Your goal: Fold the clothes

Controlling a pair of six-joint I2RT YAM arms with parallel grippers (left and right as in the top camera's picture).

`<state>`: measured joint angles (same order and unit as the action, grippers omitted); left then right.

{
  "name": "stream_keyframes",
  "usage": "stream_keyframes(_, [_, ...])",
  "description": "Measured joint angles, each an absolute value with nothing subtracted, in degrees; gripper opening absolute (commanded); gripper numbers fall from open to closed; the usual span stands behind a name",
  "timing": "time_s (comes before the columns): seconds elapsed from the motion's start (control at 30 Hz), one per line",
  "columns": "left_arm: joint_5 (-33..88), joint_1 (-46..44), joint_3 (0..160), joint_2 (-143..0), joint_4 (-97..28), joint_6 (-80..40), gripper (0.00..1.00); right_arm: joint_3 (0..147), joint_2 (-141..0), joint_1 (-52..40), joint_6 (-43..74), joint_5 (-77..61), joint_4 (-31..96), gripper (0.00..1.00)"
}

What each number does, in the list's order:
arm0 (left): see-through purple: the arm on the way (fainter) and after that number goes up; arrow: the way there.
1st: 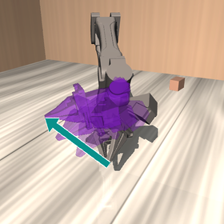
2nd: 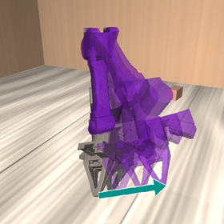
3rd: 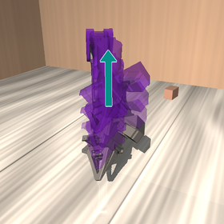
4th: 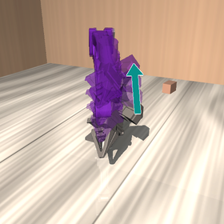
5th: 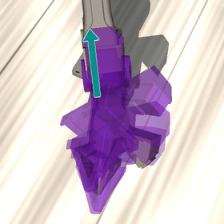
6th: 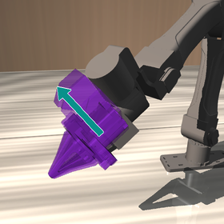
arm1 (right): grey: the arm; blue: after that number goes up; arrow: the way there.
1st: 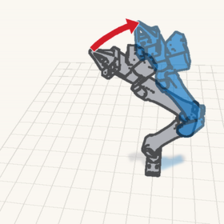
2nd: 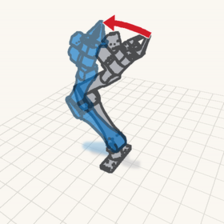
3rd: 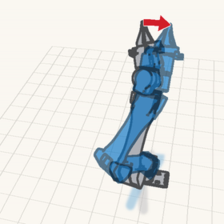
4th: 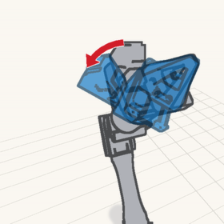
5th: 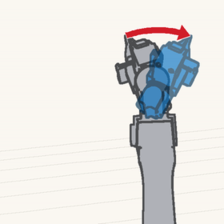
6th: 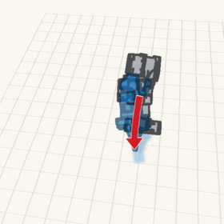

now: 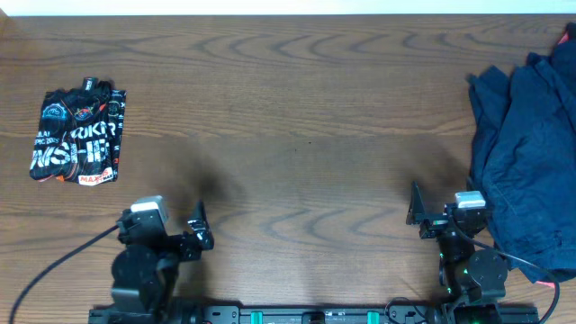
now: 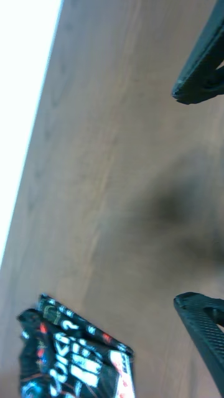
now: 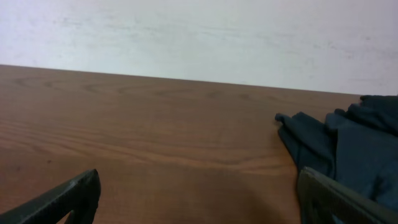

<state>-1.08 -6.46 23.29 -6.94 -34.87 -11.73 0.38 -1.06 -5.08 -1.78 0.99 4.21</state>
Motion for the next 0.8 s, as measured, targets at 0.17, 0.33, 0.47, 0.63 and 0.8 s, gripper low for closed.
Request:
stream_keyframes(0.17, [-1.58,-6.46,10.31,-1.04,-14.22,-11.70,0.98,0.38,-1.06,-5.08,-1.80,0.99,4.19,0.99])
stream_keyframes(0.33, [-1.74,-6.42,1.80,-0.49,1.41,-11.05,0.98,0.38,-1.06,-5.08,-1.80,0.99,4.21,0.99])
stream_keyframes(0.47, [-1.48,-6.42,0.93,-0.64,-1.13,-10.22,0.98,0.38,-1.06,-5.08,-1.83,0.99,4.21,0.99])
stream_keyframes(0.63, [-0.32,-6.42,1.21,-0.62,-1.65,-10.02,0.98,0.38,-1.06,-5.08,-1.93,0.99,4.21,0.99])
stream_keyframes(0.8, [-0.16,-6.42,1.21,-0.62,-1.67,-10.00,0.98,0.38,-1.06,-5.08,-1.93,0.99,4.21,0.99])
